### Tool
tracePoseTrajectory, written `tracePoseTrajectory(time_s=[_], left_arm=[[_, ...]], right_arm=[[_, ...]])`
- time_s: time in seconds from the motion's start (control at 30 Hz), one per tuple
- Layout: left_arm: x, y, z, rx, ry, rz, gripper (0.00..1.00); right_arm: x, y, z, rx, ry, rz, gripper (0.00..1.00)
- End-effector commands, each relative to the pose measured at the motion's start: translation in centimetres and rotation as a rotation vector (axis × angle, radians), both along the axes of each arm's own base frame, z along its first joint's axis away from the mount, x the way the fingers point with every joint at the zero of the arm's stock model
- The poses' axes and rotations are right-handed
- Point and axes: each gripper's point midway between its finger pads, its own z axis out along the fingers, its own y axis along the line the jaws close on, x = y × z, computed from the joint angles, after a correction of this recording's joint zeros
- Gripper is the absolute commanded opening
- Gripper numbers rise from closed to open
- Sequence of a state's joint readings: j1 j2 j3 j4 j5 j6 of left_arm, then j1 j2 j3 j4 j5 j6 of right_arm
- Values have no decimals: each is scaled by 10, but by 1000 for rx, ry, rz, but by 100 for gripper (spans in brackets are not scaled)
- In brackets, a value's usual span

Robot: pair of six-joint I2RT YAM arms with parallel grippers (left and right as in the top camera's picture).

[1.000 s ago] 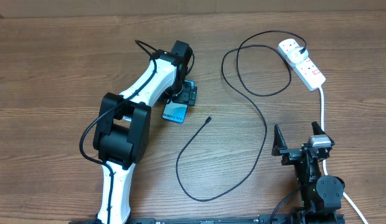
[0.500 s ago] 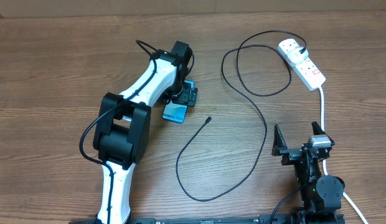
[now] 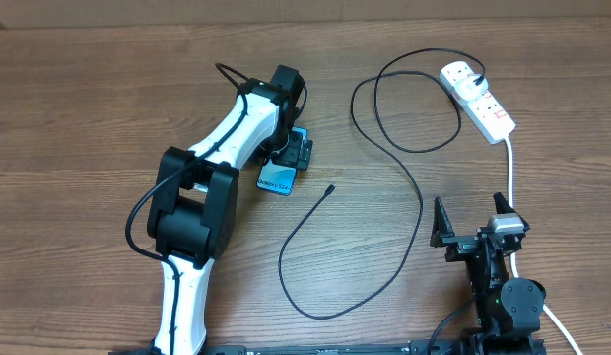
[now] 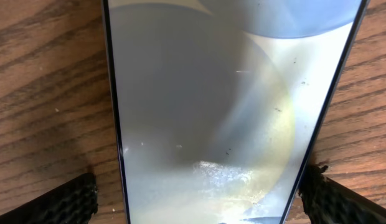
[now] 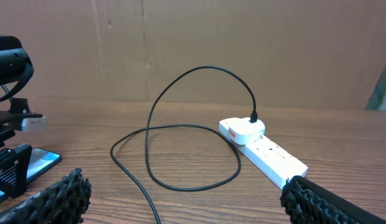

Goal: Plug charger to phone and switch on socket

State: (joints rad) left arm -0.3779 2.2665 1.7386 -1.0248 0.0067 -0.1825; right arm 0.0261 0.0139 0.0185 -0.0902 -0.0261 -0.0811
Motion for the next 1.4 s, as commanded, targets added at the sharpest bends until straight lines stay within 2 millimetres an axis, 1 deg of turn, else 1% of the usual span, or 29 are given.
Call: tracePoseTrajectory(time_s=[0.0,0.27,0.4,0.47,0.67,0.83,1.07,1.2,1.27,1.37], left_arm=[[-35,-4,-41,-32,159,-12,100],[-37,-9,-41,-30,160,-23,97],[-37,-7,-41,-11,152,-21,98],[-37,-7,-41,-8,151,-13,100],[-39,-7,-41,-5,159,-15,100],[-41,-12,-40,-29,168,-15,100],[-37,-7,-41,15,142,-21,100],[-35,-9,-42,6,134,-23,100],[-36,-11,-42,7,134,-28,94],[-37,-14,-42,7,133,-41,88]], right_arm=[[0,-1,-1,5,-6,-6,100],[0,-1,-1,5,-6,-6,100],[0,-1,-1,5,-6,-6,100],[0,-1,-1,5,-6,-6,100],[0,-1,-1,5,-6,-6,100],[0,-1,-1,5,-6,-6,100],[0,-1,-1,5,-7,-6,100],[0,-1,-1,5,-6,-6,100],[0,-1,-1,5,-6,-6,100],[0,-1,-1,5,-6,-7,100]])
